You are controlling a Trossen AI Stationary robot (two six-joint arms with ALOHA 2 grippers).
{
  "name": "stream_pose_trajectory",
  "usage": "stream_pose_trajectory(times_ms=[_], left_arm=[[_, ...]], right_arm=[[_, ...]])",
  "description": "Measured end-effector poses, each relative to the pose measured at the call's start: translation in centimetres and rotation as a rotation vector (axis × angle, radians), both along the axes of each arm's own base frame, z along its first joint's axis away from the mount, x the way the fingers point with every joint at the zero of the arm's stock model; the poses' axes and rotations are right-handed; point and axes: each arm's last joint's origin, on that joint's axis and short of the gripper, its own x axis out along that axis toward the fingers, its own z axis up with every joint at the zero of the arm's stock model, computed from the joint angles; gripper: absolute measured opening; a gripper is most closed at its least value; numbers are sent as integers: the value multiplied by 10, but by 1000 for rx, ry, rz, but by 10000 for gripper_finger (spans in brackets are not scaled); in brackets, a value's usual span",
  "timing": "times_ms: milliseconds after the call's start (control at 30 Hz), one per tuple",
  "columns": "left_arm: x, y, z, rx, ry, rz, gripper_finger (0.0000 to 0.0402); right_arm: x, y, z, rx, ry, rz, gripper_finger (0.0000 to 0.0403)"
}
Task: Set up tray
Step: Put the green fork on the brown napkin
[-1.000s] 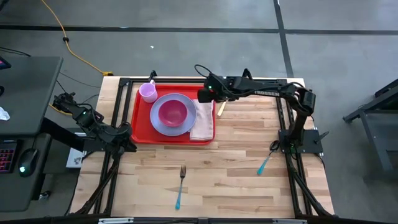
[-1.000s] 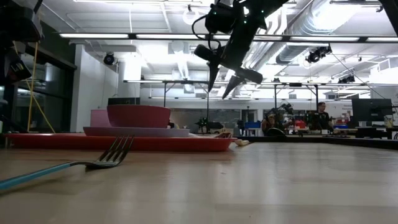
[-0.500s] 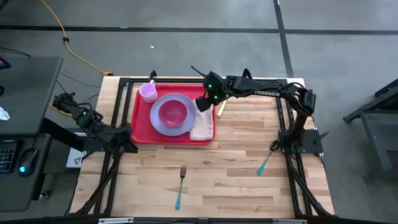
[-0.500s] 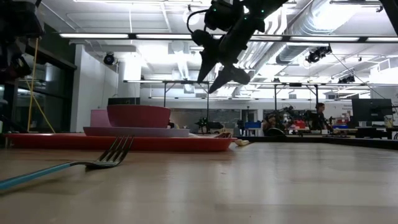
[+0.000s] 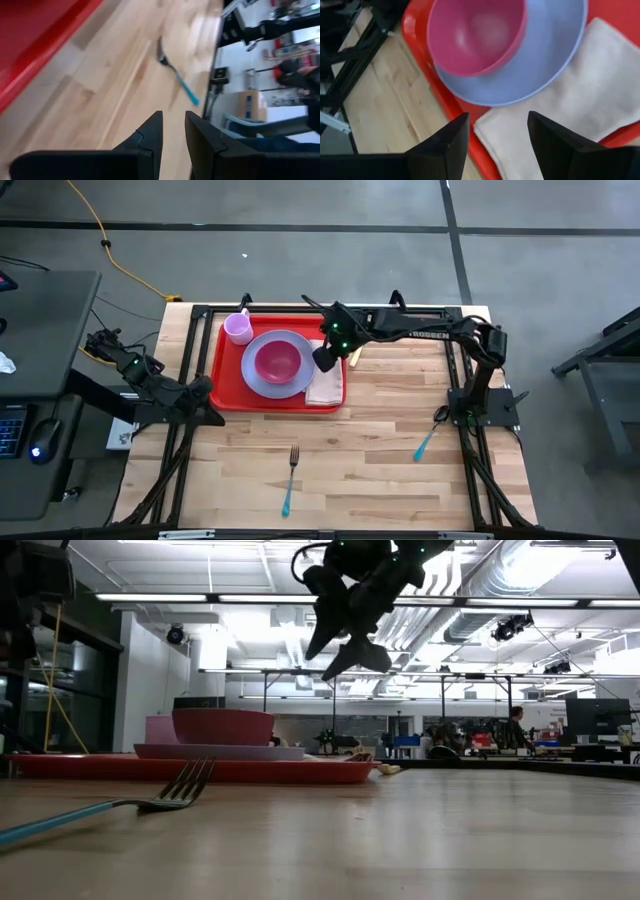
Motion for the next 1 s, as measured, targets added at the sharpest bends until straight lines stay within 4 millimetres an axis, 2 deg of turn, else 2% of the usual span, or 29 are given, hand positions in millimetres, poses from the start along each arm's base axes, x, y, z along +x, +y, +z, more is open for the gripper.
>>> stream_pose_trajectory(times_ms=[233, 433, 567, 733, 1000], left_arm=[[3, -2, 6, -47, -57, -12, 111], [9, -8, 7, -71, -37, -29, 111], [15, -13, 3, -49, 25, -49, 111], [26, -20, -2, -32, 86, -73, 111], [44, -33, -6, -18, 114, -75, 111]], right_arm=[[3, 28, 5, 11, -6, 55, 181], [-6, 56, 31, -48, -51, 45, 181], [-24, 78, 56, -174, -74, -12, 181], [-56, 107, 86, -303, -82, -112, 181], [-106, 154, 116, -429, -118, -125, 181]])
